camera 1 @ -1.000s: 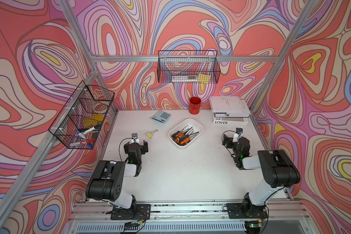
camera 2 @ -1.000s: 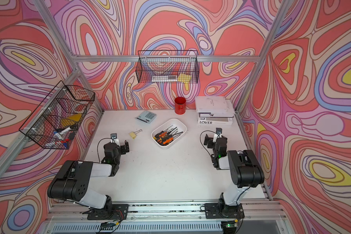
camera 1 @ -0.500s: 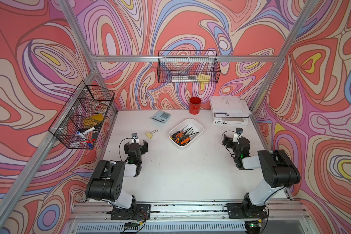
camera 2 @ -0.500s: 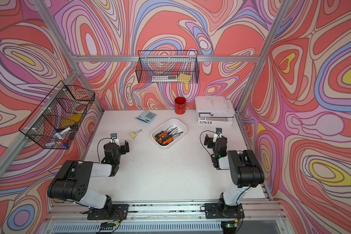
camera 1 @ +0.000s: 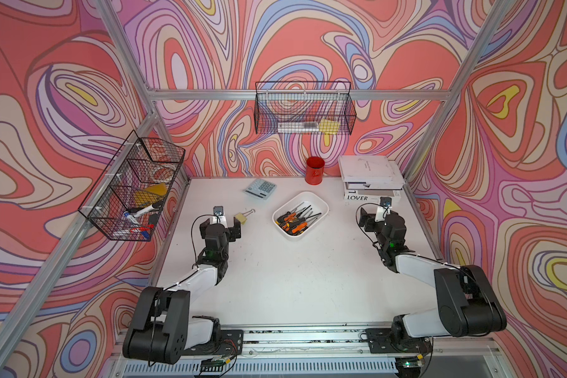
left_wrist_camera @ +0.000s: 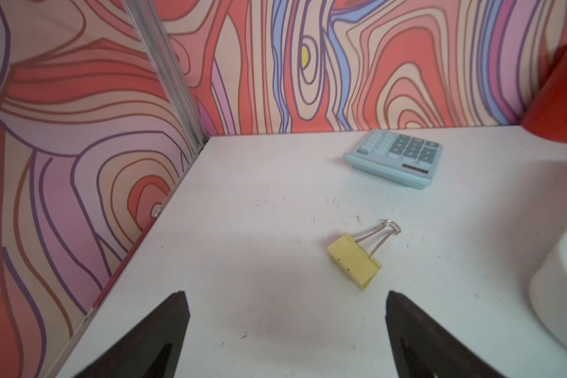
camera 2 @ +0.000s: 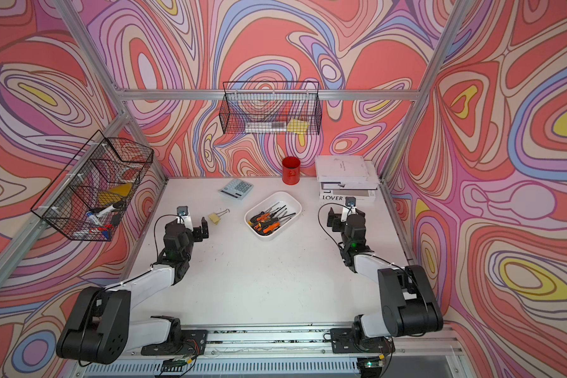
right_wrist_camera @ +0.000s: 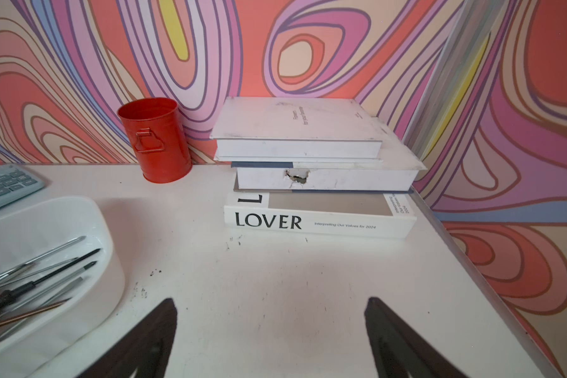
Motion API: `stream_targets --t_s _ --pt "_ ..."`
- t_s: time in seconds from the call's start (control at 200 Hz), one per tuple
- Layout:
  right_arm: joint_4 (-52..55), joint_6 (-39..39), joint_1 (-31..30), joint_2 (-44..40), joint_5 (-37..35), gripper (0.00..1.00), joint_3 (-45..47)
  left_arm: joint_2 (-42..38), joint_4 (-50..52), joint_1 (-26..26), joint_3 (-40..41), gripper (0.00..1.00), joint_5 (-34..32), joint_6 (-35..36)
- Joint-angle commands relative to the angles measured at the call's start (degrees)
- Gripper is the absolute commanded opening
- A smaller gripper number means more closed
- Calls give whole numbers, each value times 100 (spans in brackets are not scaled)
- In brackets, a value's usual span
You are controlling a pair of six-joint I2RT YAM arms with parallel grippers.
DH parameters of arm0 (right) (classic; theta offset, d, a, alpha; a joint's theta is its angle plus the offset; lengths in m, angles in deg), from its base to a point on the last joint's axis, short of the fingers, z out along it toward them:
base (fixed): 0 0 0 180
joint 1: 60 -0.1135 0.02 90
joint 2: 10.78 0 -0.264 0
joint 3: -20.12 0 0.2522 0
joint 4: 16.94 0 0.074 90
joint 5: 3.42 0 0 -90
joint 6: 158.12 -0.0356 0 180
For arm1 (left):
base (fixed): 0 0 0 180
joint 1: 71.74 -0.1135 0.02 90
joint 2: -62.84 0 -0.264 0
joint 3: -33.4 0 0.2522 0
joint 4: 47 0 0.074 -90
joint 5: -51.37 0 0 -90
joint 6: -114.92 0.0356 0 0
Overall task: Take out the screwdriver from the storage box
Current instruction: Pick up the storage box at the center of the board.
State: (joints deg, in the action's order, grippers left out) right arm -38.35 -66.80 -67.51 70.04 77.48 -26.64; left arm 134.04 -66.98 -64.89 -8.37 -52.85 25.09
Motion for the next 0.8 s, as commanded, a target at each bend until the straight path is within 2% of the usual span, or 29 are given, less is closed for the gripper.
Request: stream_targets --t_s 0.0,0.09,0.28,0.536,0.796 --pt "1337 180 -467 -302 -525 92 -425 -526 1434 93 -727 99 305 80" --pt "2381 -235 -624 -453 -523 92 -954 -825 2313 311 -1233 99 447 149" --pt "4159 -1651 -951 -168 126 86 -2097 -1013 3947 615 -2151 99 909 -117" --pt "5276 -3251 -1407 655 219 84 -2981 -903 4847 1006 -2574 99 1058 -481" --pt "5463 -4016 -1822 1453 28 86 -3468 -541 5450 1069 -2791 99 1058 -878"
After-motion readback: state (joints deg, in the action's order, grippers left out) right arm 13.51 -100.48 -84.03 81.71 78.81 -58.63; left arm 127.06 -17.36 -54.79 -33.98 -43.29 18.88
